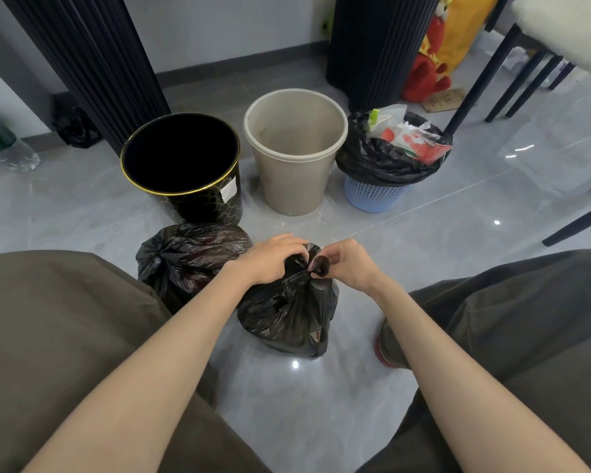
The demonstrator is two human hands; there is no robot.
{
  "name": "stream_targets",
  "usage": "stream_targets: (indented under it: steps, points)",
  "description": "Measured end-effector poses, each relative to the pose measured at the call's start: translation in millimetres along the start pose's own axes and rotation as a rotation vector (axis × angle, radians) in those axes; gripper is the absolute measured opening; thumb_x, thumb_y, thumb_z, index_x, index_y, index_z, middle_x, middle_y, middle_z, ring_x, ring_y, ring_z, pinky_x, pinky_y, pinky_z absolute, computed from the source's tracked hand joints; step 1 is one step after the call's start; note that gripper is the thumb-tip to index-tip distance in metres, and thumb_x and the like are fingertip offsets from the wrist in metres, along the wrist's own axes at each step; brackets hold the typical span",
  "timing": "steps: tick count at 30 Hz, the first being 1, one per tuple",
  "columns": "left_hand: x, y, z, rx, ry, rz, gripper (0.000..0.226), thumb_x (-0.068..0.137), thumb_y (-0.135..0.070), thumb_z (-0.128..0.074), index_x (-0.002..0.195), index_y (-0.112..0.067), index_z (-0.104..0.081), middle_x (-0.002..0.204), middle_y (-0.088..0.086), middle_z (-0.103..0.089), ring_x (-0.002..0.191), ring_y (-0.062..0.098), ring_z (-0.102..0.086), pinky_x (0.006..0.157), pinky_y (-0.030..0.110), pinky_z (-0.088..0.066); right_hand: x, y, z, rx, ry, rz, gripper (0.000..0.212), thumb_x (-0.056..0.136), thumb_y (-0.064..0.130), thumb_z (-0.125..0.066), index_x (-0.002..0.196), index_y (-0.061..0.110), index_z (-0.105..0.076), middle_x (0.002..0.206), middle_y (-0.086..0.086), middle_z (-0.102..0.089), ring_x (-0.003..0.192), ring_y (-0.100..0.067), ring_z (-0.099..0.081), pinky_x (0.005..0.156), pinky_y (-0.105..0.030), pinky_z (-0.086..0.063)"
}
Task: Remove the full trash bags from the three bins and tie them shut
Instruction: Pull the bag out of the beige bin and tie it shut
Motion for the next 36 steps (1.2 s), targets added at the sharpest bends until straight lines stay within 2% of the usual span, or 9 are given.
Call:
stream_targets:
  steps: [2,9,14,17,21,23,28,34,36]
  points:
    - [-1,-1,0,-0.054,-0.016,0.013,0.053,0.079,0.012,-0.039,0.116,-0.021,-0.058,0.138,-0.005,-0.045,0.129,0.020,-0.035,0.101,0.035,-0.035,-1,-1,-1,0.001,-0.047,-0.005,0.017,0.069,-0.006,-0.071,0.072,0.011,-0.072,0.071,-0.007,-0.069,0.064,-0.009,-0.060,0.070,-0.027,-0.051]
    - [-16,3,-2,-0.186,-0.006,0.165,0.024,0.093,-0.021,-0.044,0.106,-0.022,-0.064,0.118,-0.001,-0.052,0.115,0.015,-0.033,0.102,0.036,-0.032,-12,2,-11,0.027,-0.223,0.000,0.018,0.069,-0.004,-0.068,0.071,0.014,-0.071,0.069,-0.002,-0.069,0.062,-0.007,-0.064,0.064,-0.015,-0.052]
    - [-20,-3,-18,-0.271,-0.023,0.239,0.036,0.092,-0.023,-0.041,0.056,-0.021,-0.045,0.077,-0.004,-0.043,0.099,0.026,-0.040,0.087,0.035,-0.035,-25,4,-23,-0.124,-0.353,0.161,0.021,0.072,-0.002,-0.065,0.085,0.011,-0.075,0.083,0.001,-0.074,0.074,-0.004,-0.064,0.075,-0.006,-0.046]
    - [-20,-5,-26,-0.396,-0.081,0.260,0.029,0.088,-0.015,-0.044,0.064,-0.004,-0.053,0.083,0.007,-0.053,0.087,0.021,-0.046,0.074,0.030,-0.032,-31,-3,-32,-0.265,-0.413,0.259,0.028,0.074,-0.003,-0.063,0.093,0.013,-0.075,0.089,-0.001,-0.072,0.080,-0.009,-0.061,0.076,-0.010,-0.041]
    - [-23,-5,-27,-0.607,-0.120,0.335,0.029,0.086,-0.015,-0.048,0.058,-0.023,-0.045,0.064,-0.005,-0.045,0.063,0.010,-0.039,0.060,0.024,-0.030,-35,-8,-36,-0.238,-0.467,0.260,0.029,0.071,-0.006,-0.060,0.090,0.011,-0.074,0.087,-0.003,-0.069,0.084,-0.015,-0.060,0.079,-0.007,-0.036]
    - [-23,-3,-28,-0.696,-0.145,0.355,0.022,0.087,-0.015,-0.050,0.075,-0.024,-0.067,0.071,-0.010,-0.060,0.071,0.004,-0.053,0.067,0.014,-0.038,-35,-11,-37,-0.164,-0.517,0.198,0.029,0.070,-0.006,-0.061,0.087,0.013,-0.073,0.085,0.002,-0.070,0.089,-0.017,-0.056,0.079,-0.003,-0.033]
    - [-22,3,-35,-0.803,-0.247,0.393,0.002,0.083,-0.024,-0.068,0.084,-0.023,-0.068,0.069,-0.002,-0.066,0.072,0.010,-0.061,0.073,0.020,-0.045,-30,-23,-39,0.055,-0.584,-0.050,0.019,0.078,0.007,-0.069,0.091,0.019,-0.076,0.089,0.005,-0.052,0.095,-0.013,-0.039,0.075,-0.008,-0.031]
    - [-19,2,-37,-0.890,-0.261,0.381,0.019,0.079,-0.022,-0.074,0.096,-0.012,-0.075,0.080,-0.006,-0.071,0.073,-0.001,-0.063,0.075,0.012,-0.049,-24,-35,-44,0.395,-0.514,-0.214,0.015,0.069,0.017,-0.076,0.083,0.025,-0.077,0.090,0.001,-0.069,0.091,-0.017,-0.065,0.086,-0.036,-0.054]
    - [-18,0,-36,-0.899,-0.274,0.376,0.022,0.080,-0.020,-0.073,0.099,-0.010,-0.074,0.087,-0.001,-0.072,0.075,-0.001,-0.063,0.073,0.006,-0.048,-24,-35,-44,0.510,-0.452,-0.226,0.017,0.072,0.009,-0.076,0.087,0.018,-0.077,0.090,-0.007,-0.073,0.080,-0.014,-0.067,0.079,-0.031,-0.056]
Point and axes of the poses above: each hand's wrist, its own x-axis towards the middle knuckle, its own z-axis out of the back of the hand, y = z × x, the point moved 3 cm from there along x, towards the middle knuckle
